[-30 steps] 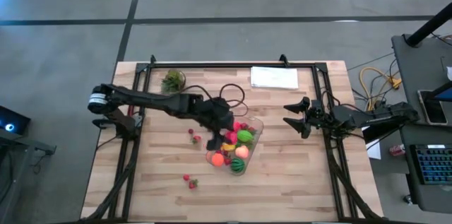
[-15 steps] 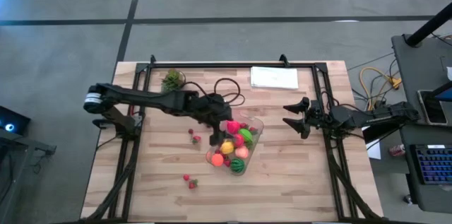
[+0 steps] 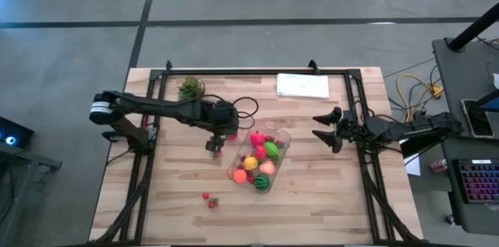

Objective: Pick and placing Produce into tupperware
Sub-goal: Put the red strawberry into the transparent bin

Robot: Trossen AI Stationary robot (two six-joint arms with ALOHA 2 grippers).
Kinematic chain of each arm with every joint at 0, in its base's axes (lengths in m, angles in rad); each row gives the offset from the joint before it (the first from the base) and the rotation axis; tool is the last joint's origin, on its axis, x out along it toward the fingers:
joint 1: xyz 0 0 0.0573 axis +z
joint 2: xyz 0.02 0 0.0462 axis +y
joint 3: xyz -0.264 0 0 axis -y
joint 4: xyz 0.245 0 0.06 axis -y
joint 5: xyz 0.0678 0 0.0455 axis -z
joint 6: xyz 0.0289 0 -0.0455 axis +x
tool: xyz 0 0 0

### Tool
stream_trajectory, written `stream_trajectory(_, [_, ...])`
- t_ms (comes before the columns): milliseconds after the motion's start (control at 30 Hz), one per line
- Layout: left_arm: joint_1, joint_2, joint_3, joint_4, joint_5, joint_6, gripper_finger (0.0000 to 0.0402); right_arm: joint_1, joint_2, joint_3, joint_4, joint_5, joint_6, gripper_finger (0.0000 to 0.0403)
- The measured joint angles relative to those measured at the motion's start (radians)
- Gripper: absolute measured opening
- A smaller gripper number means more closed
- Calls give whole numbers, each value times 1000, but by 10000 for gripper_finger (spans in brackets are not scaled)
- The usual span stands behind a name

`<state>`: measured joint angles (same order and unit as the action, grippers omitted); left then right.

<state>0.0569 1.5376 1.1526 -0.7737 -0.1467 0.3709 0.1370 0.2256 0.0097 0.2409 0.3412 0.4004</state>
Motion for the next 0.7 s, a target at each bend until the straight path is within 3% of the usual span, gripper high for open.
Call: stream_trajectory(700, [80,210,-16,84,93,29,301,0,0,0,-1,0,0,328])
